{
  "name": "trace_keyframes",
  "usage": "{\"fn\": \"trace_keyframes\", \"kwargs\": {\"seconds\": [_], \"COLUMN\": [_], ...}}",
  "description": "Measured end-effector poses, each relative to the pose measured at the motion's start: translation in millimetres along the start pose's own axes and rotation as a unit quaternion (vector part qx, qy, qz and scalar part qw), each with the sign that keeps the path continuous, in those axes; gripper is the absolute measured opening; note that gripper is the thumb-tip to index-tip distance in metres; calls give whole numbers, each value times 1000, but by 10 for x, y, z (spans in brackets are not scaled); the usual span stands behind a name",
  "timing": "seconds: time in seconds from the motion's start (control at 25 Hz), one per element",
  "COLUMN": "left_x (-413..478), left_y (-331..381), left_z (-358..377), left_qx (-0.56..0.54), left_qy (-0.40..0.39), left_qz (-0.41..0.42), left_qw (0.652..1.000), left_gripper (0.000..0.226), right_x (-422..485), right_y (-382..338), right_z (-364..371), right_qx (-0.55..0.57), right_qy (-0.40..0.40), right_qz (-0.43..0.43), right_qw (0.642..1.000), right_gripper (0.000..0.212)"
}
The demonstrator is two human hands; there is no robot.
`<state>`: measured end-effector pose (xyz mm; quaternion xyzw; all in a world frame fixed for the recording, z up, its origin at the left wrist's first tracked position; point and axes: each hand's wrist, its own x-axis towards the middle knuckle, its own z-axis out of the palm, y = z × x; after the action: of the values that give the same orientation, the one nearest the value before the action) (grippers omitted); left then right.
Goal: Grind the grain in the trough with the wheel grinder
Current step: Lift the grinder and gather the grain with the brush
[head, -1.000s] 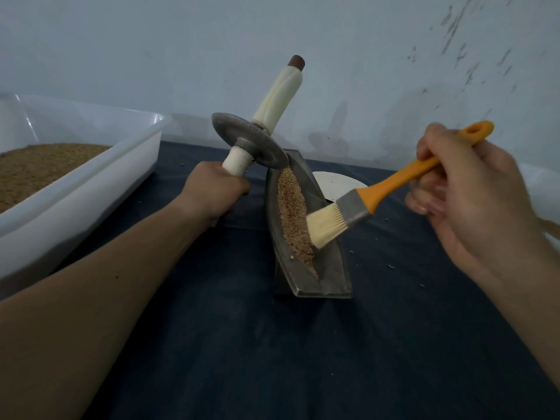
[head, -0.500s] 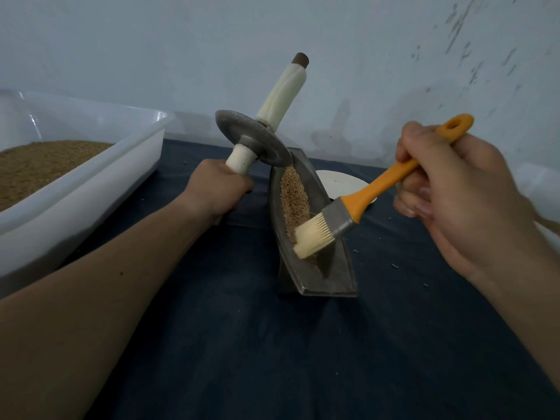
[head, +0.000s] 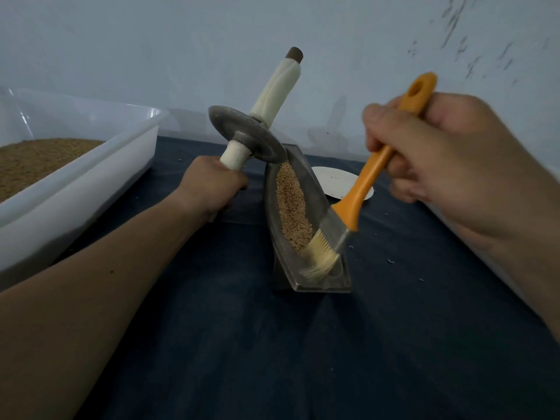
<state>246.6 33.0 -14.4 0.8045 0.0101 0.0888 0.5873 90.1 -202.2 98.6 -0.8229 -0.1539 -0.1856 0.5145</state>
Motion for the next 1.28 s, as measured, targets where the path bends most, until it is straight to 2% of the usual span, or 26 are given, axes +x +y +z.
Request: {"fn": "trace_keyframes", "kwargs": {"seconds": [0.2, 0.36, 0.44, 0.68, 0.84, 1.08, 1.16, 1.28], "left_x": [-18, -46, -65, -77, -54, -49, -50, -48], "left_y": [15, 32, 43, 59, 44, 42, 39, 39], "left_z": [2, -2, -7, -9, -13, -11, -9, -14], "left_qx": [-14, -16, -14, -13, -9, 4, 8, 11], "left_qy": [-1, -3, -5, -6, 1, 7, 7, 11], "left_qz": [-4, -4, -4, -8, -14, -6, -5, -4], "left_qw": [1000, 1000, 1000, 1000, 1000, 1000, 1000, 1000], "left_gripper": [15, 12, 11, 18, 20, 17, 17, 18], "right_x": [197, 462, 586, 637, 554, 612, 651, 706], "right_y": [156, 151, 39, -319, -281, -85, -53, -62], "right_z": [268, 351, 320, 104, 217, 373, 322, 207], "right_qx": [-194, -239, -211, -198, -187, -312, -311, -253], "right_qy": [27, 39, 29, -150, -210, -129, -89, -50], "right_qz": [-45, -40, -45, -66, -69, -63, -69, -83], "right_qw": [980, 969, 976, 966, 957, 939, 944, 963], "right_gripper": [38, 41, 40, 35, 34, 28, 29, 34]}}
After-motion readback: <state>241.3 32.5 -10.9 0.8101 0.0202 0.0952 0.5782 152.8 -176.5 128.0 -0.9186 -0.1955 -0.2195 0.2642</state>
